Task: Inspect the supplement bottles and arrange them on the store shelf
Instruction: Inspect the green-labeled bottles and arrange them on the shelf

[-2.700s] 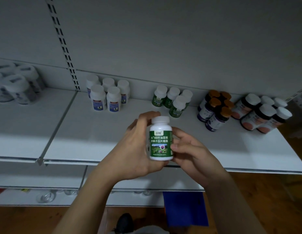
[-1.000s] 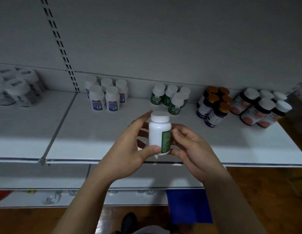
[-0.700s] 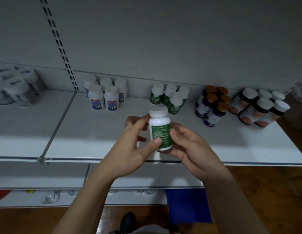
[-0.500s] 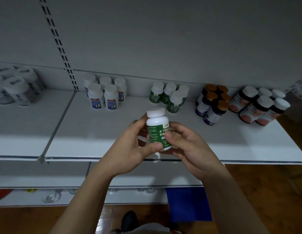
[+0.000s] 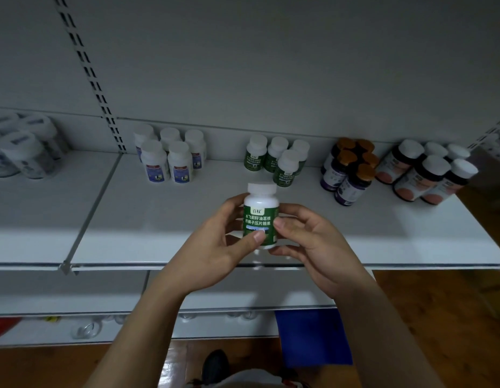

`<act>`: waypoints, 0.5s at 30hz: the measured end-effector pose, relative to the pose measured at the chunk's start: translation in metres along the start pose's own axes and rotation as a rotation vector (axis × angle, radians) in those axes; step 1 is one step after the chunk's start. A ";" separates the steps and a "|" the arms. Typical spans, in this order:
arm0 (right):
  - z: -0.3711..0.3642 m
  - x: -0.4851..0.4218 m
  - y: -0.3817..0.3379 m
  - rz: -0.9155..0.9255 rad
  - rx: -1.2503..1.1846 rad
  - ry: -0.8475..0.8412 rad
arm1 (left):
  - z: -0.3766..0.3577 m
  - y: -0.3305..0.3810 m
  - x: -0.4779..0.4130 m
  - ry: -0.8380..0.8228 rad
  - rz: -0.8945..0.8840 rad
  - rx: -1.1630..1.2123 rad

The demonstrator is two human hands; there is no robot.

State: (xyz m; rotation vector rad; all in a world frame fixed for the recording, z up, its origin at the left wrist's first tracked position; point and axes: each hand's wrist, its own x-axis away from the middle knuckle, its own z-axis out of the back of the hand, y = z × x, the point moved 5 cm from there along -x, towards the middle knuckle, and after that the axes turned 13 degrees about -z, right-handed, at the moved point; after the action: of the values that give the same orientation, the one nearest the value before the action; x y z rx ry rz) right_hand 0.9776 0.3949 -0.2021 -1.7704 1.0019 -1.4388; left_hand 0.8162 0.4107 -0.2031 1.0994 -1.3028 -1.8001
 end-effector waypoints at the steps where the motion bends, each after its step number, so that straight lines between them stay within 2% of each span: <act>1: 0.000 0.000 0.000 -0.002 0.002 0.007 | -0.001 0.000 0.000 0.000 -0.001 0.004; 8: 0.006 -0.001 0.004 -0.001 0.053 0.044 | 0.001 -0.007 -0.003 0.049 0.009 -0.025; 15: 0.004 0.000 -0.009 0.129 0.311 0.140 | 0.002 -0.014 -0.006 0.071 -0.038 -0.172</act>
State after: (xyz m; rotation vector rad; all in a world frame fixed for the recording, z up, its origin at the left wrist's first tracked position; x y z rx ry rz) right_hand 0.9834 0.3992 -0.1954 -1.3747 0.8880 -1.5578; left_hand 0.8170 0.4206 -0.2147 1.0896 -1.0704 -1.8459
